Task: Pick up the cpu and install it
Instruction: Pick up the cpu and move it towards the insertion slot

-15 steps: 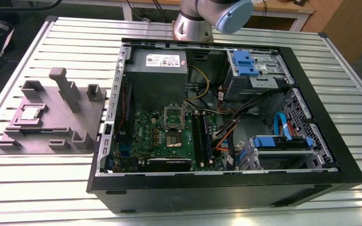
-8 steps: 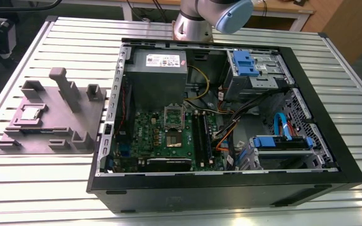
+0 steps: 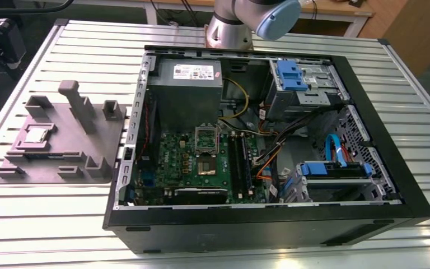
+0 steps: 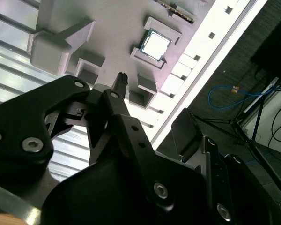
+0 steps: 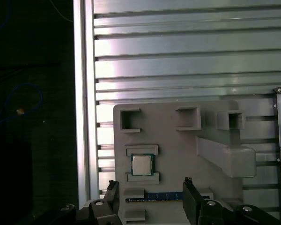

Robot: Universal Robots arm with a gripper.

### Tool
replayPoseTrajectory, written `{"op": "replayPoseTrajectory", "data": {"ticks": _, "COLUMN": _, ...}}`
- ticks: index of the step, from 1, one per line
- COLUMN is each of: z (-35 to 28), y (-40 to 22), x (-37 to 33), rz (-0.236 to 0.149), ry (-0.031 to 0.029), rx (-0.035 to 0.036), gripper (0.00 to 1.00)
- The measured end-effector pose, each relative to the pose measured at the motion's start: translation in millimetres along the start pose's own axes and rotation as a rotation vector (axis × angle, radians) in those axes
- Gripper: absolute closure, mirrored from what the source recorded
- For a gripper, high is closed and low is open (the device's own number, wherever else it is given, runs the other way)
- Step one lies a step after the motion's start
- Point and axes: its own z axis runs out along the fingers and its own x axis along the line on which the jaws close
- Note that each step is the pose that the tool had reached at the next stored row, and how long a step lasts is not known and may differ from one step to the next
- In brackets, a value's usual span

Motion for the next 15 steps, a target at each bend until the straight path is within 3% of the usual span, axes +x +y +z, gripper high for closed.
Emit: {"op": "replayPoseTrajectory", "data": {"ticks": 15, "z": 1.9, "y": -0.1, "x": -0.1, "rz": 0.0, "ry": -0.0001, "rx": 0.0, "gripper": 0.35}}
